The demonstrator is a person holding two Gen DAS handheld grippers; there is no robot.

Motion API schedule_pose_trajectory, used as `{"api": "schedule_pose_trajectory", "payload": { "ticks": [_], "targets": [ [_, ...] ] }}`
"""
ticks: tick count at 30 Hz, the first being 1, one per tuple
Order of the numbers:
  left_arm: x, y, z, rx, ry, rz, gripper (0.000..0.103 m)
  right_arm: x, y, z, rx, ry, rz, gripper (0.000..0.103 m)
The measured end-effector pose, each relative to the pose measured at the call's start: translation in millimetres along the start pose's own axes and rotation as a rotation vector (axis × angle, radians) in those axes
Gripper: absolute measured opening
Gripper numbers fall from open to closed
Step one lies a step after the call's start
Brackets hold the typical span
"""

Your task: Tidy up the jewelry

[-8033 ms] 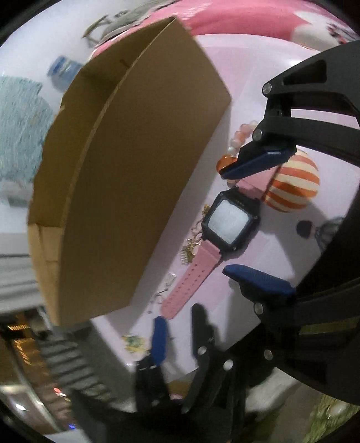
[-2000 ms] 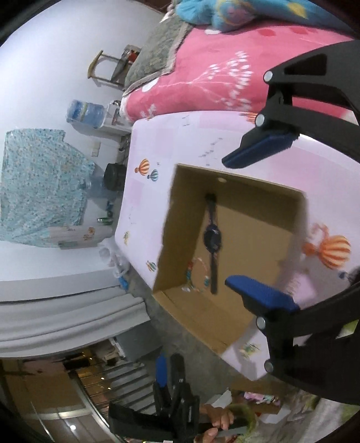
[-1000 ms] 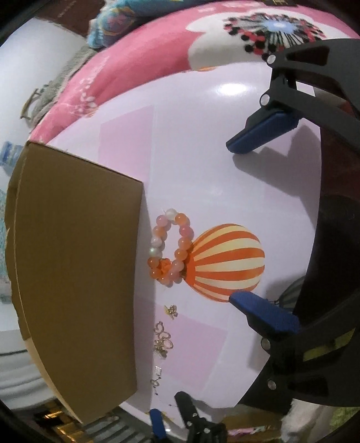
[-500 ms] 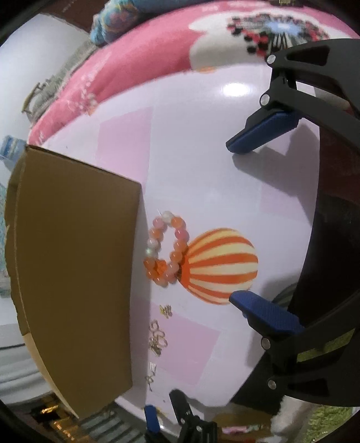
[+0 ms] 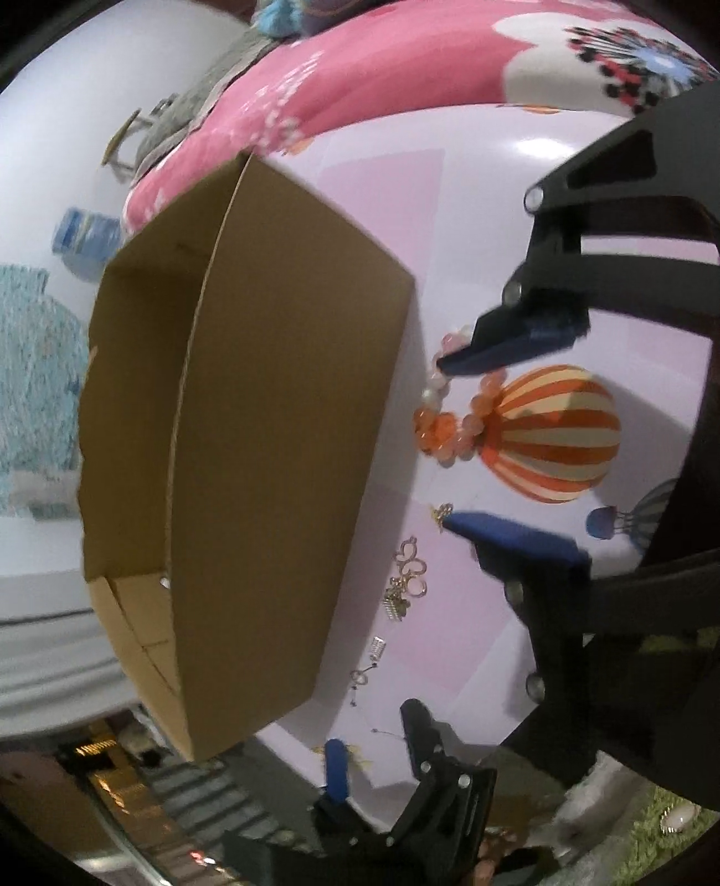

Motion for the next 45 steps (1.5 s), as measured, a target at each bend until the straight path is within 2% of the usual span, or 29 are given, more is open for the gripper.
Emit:
{"api": "schedule_pose_trajectory", "payload": {
  "ticks": [5, 6, 7, 9, 13, 15, 18, 22, 25, 28, 30, 32, 33, 35, 39, 42, 45],
  "targets": [
    [0.7, 0.9, 0.0, -0.001, -0.008, -0.003, 0.096, -1.6, 5.5, 20.1, 0.012, 0.073, -0.041, 0.026],
    [0.9, 0.8, 0.1, -0.001, -0.009, -0.003, 0.096, -1.9, 5.5, 21.9, 0.009, 0.075, -0.044, 0.020],
    [1.2, 0.6, 0.0, -0.002, -0.012, -0.003, 0.096, -2.8, 5.2, 22.2, -0.004, 0.074, -0.041, 0.010],
    [1.6, 1.0, 0.3, -0.001, -0.014, -0.003, 0.096, -5.0, 1.0, 19.9, -0.020, 0.064, -0.010, 0.010],
    [1.7, 1.4, 0.4, -0.001, -0.016, -0.003, 0.096, -10.7, -28.1, 1.3, -0.076, -0.013, 0.175, 0.010],
    [1.8, 2.2, 0.3, 0.000, -0.016, -0.003, 0.096, -12.0, -47.0, -9.0, -0.075, -0.055, 0.270, 0.010],
    [1.8, 2.3, 0.2, 0.000, -0.017, -0.002, 0.096, -11.4, -58.1, -18.7, -0.045, -0.089, 0.320, 0.010],
    [1.6, 3.0, 0.0, 0.000, -0.018, -0.002, 0.096, -12.2, -55.2, -10.8, -0.022, -0.077, 0.305, 0.010],
    [1.4, 3.5, 0.3, 0.000, -0.018, -0.002, 0.096, -4.1, -48.3, -2.3, 0.031, -0.057, 0.242, 0.010],
    [1.3, 3.5, 0.3, 0.000, -0.018, -0.002, 0.096, 0.1, -42.2, 12.9, 0.016, 0.010, 0.224, 0.011],
    [1.4, 3.6, 0.3, 0.000, -0.019, -0.001, 0.096, 3.3, -43.7, 13.5, 0.010, 0.021, 0.232, 0.012],
    [1.1, 3.4, 0.4, 0.000, -0.020, -0.001, 0.096, 4.3, -46.6, 4.4, 0.006, -0.003, 0.252, 0.028],
    [1.1, 3.5, 0.4, 0.000, -0.021, -0.001, 0.096, 4.5, -48.5, -0.7, 0.011, -0.019, 0.261, 0.040],
    [1.0, 3.2, 0.5, -0.001, -0.025, -0.001, 0.096, 4.5, -51.7, -11.5, 0.007, -0.049, 0.279, 0.042],
    [0.0, 2.8, -0.3, -0.001, -0.032, -0.003, 0.096, 6.8, -45.4, -26.8, -0.089, -0.082, 0.319, 0.042],
    [-0.2, 1.0, -2.0, -0.007, -0.044, 0.005, 0.095, 12.9, -30.4, -25.5, -0.166, -0.083, 0.325, 0.042],
    [-2.1, -3.8, -7.5, 0.017, -0.080, 0.013, 0.093, 16.7, -13.8, -16.7, -0.212, -0.067, 0.317, 0.042]
  ]
}}
Point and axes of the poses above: each gripper's, at about its wrist camera, not at the fingertips, and z roughly the way its jaws point, y to its left, x to its underside, the point moved 5 cm from there along z, roughly the way its jaws point, and after that the axes turned 3 degrees about -z, right-handed, at the moved point
